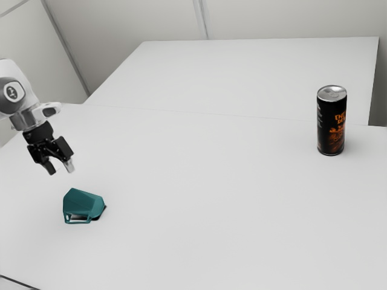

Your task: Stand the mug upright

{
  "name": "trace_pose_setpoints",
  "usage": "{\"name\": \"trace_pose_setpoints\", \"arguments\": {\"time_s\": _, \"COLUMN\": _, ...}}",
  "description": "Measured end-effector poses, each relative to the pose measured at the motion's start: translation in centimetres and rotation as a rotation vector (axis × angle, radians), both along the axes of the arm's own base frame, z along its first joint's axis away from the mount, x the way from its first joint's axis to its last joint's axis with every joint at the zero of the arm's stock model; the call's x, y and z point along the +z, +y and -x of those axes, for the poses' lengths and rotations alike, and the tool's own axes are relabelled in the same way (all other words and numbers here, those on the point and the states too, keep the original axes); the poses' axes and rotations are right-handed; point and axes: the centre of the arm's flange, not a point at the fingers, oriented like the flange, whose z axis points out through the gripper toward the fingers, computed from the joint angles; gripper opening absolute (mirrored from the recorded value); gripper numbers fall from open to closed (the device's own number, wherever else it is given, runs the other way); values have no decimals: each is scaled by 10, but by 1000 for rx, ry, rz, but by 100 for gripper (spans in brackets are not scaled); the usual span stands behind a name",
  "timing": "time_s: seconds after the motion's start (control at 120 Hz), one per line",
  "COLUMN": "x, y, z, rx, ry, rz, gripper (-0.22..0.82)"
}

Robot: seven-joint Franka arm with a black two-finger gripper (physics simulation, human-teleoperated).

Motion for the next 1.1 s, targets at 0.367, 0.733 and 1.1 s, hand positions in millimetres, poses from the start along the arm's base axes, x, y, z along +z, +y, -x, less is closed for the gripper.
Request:
{"name": "trace_pose_setpoints", "arguments": {"time_s": 0.367, "x": -50, "y": 48, "z": 42, "rx": -73, "ry": -71, "rz": 45, "gripper": 60}}
{"name": "trace_pose_setpoints", "arguments": {"time_s": 0.733, "x": -83, "y": 55, "z": 20, "rx": -124, "ry": -232, "rz": 10, "gripper": 60}}
{"name": "trace_pose_setpoints", "arguments": {"time_s": 1.1, "x": -115, "y": 49, "z": 11, "rx": -92, "ry": -304, "rz": 80, "gripper": 60}}
